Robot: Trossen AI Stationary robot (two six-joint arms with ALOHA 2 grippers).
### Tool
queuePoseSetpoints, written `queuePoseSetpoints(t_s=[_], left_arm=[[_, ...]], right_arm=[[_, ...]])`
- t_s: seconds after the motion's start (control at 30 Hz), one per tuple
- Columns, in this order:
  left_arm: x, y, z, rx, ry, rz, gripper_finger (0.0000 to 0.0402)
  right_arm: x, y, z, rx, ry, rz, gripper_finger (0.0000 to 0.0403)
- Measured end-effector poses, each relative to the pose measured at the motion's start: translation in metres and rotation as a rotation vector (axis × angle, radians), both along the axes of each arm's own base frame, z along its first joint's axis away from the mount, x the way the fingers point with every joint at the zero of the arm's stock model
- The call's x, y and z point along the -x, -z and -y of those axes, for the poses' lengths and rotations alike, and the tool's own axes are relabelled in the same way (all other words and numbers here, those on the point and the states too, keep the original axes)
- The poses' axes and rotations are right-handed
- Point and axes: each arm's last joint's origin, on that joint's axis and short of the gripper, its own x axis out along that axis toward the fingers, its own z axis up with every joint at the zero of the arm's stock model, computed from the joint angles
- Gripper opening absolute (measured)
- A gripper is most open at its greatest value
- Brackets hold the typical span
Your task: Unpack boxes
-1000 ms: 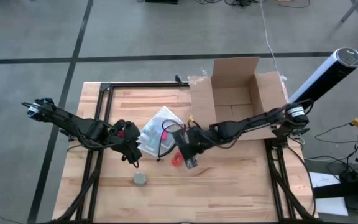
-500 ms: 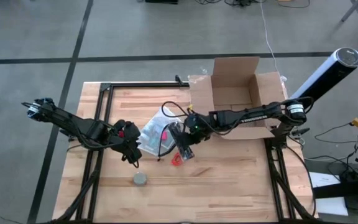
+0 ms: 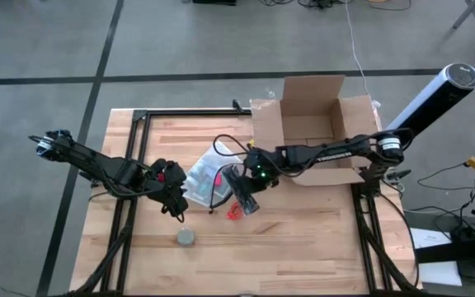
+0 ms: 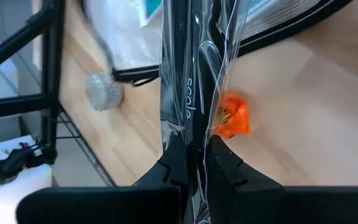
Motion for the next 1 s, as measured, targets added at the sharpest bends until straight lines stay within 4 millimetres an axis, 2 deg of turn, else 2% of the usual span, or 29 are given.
queuePoseSetpoints(t_s=[0.13,0.23,0.53,0.77,1.0], left_arm=[[0.000,0.000,0.000,-0.001,-0.001,0.002,0.0081],[0.000,0.000,0.000,0.002,-0.006,0.005,0.0080],[-0.001,-0.001,0.000,0.030,-0.042,0.025,0.0091],[-0.001,-0.001,0.001,0.031,-0.042,0.026,0.0086],[-0.002,-0.001,0.001,0.031,-0.042,0.031,0.0081]], right_arm=[[-0.013,0.018,0.002,-0.027,-0.001,0.019,0.0012],[-0.021,0.023,0.007,-0.049,0.038,0.060,0.0012],[-0.023,0.022,0.031,-0.017,0.213,0.085,0.0012],[-0.028,0.015,0.039,0.010,0.359,0.162,0.0012],[-0.029,0.012,0.042,0.036,0.375,0.197,0.0012]])
